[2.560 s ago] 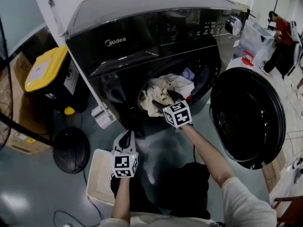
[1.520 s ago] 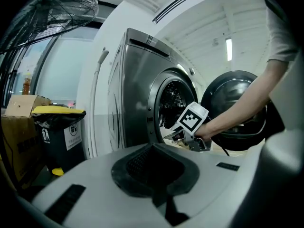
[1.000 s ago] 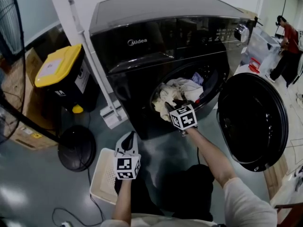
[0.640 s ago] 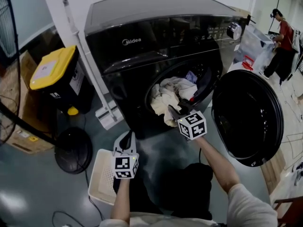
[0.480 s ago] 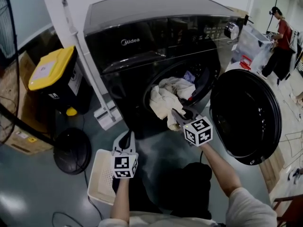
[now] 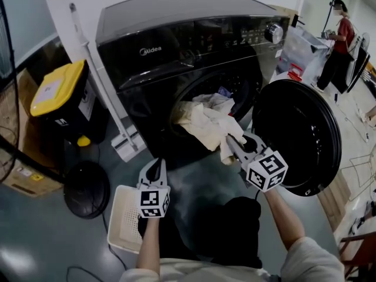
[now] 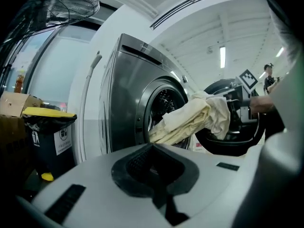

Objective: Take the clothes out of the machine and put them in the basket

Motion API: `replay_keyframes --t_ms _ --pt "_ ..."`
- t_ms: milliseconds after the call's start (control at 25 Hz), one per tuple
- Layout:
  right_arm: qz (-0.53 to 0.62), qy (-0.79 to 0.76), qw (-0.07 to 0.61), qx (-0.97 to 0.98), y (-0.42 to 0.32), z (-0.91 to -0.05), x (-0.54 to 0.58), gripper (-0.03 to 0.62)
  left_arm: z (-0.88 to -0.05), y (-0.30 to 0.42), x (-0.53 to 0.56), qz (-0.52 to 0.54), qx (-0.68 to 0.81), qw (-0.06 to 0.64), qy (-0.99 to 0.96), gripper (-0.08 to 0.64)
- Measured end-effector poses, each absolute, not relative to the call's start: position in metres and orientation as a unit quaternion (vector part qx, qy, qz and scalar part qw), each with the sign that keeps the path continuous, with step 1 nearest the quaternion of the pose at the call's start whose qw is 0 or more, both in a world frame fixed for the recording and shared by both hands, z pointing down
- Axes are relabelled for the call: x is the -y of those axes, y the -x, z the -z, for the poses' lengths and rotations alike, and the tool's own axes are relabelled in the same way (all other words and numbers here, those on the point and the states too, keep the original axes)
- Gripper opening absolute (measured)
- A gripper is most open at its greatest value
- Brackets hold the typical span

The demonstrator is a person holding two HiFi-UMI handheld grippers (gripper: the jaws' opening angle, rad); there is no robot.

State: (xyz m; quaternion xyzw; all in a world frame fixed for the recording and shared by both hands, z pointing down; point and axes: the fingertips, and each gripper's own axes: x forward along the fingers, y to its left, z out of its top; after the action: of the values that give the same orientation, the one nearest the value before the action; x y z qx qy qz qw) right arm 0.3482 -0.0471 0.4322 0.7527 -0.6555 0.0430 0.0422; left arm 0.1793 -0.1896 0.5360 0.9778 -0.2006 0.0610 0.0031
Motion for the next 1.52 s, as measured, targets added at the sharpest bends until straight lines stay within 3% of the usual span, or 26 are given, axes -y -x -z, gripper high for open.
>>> replay_keyframes --t_ms 400,1120,1520 --pt "0.021 -0.744 0.035 0.667 -0.306 -0.361 -0.003 0.081 -0.517 -0.187 0.183 -0.049 0.186 -0.008 -0.981 0.018" --pt "0.041 -0.833 0.06 0.548 -0.341 -0.32 -0.128 0.081 -0.5 -0.264 0.116 -0.024 0.076 -0.001 -0.997 0.018" --pt "0.075 -0.847 0.07 0.522 -0.343 -0.28 -0.158 0.081 -0.494 -0.264 0.115 -0.019 0.071 0.004 -0.997 0.018"
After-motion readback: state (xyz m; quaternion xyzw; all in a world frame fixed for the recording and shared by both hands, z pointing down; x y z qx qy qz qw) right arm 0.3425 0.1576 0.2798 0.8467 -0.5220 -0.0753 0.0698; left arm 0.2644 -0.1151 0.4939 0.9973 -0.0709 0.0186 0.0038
